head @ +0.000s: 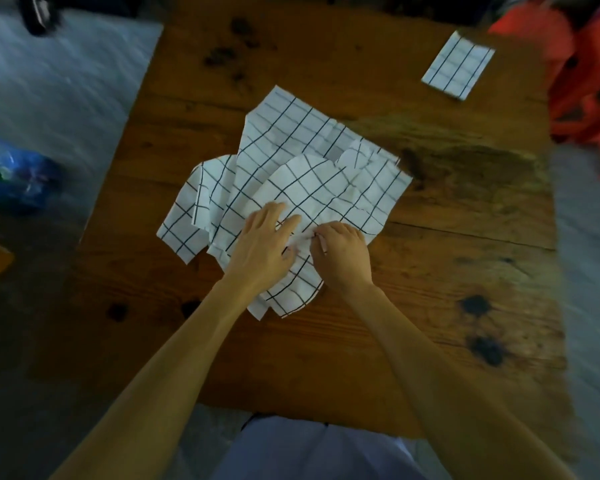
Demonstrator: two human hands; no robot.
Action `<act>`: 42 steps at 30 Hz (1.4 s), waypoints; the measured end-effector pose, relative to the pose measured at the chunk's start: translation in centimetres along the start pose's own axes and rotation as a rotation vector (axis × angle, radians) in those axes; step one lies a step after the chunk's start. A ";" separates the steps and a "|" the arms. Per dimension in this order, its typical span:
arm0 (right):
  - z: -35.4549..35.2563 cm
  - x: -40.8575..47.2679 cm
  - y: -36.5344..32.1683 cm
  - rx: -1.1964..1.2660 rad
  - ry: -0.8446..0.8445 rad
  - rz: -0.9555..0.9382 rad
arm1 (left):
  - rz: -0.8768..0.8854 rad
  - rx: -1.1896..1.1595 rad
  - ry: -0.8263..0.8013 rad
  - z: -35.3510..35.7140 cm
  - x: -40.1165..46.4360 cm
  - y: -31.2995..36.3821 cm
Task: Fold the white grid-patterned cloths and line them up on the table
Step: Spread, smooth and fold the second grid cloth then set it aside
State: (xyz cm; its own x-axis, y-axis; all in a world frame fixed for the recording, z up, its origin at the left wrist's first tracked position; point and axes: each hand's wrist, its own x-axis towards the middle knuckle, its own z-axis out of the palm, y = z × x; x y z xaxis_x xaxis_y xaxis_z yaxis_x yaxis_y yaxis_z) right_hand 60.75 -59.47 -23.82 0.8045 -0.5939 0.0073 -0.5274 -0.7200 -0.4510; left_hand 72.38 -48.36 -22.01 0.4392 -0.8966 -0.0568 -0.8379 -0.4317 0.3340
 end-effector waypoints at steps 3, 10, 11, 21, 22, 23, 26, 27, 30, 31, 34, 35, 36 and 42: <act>-3.3 0.1 -0.9 -0.055 0.067 -0.070 | 0.096 0.045 0.084 -1.9 0.7 1.5; -10.9 -3.0 -2.6 -0.091 0.248 -0.084 | 0.212 -0.165 0.201 -6.3 0.6 5.0; -11.7 -3.5 -2.5 -0.086 0.251 -0.062 | 0.235 -0.187 0.196 -6.7 0.3 5.6; -17.4 -6.3 -2.6 -0.029 0.302 -0.063 | 0.286 -0.265 0.233 -9.6 -1.8 11.3; -17.8 -6.4 -2.4 -0.011 0.306 -0.078 | 0.268 -0.264 0.240 -9.9 -1.8 11.8; -18.2 -6.5 -1.9 0.007 0.312 -0.094 | 0.240 -0.276 0.249 -10.2 -1.7 12.3; -19.7 -7.1 0.3 0.056 0.261 -0.059 | 0.124 -0.331 0.297 -10.9 -1.6 14.0; -20.4 -7.5 1.4 0.071 0.221 -0.019 | 0.093 -0.343 0.319 -11.0 -1.5 14.7; -22.3 -8.8 4.6 0.101 0.192 0.057 | 0.036 -0.338 0.355 -11.3 -1.6 17.3; -22.8 -9.1 5.6 0.119 0.211 0.061 | 0.030 -0.330 0.353 -11.3 -1.6 18.3; -24.2 -9.1 8.1 0.157 0.321 0.083 | 0.042 -0.291 0.351 -10.9 -1.8 21.2; -24.7 -8.9 8.7 0.171 0.368 0.112 | 0.034 -0.262 0.372 -10.8 -1.8 22.2; -25.2 -8.8 9.1 0.195 0.420 0.150 | 0.011 -0.243 0.406 -10.6 -1.7 23.2; -26.1 -11.0 10.9 0.415 0.608 0.267 | -0.095 -0.147 0.531 -9.1 -0.7 28.6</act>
State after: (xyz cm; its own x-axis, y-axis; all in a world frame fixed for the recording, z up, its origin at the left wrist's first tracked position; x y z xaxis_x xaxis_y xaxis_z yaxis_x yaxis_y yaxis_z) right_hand 38.97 -70.17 -5.53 0.3108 -0.9066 0.2856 -0.4404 -0.4036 -0.8019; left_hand 51.01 -59.18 -3.89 0.6456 -0.6647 0.3760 -0.7492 -0.4559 0.4805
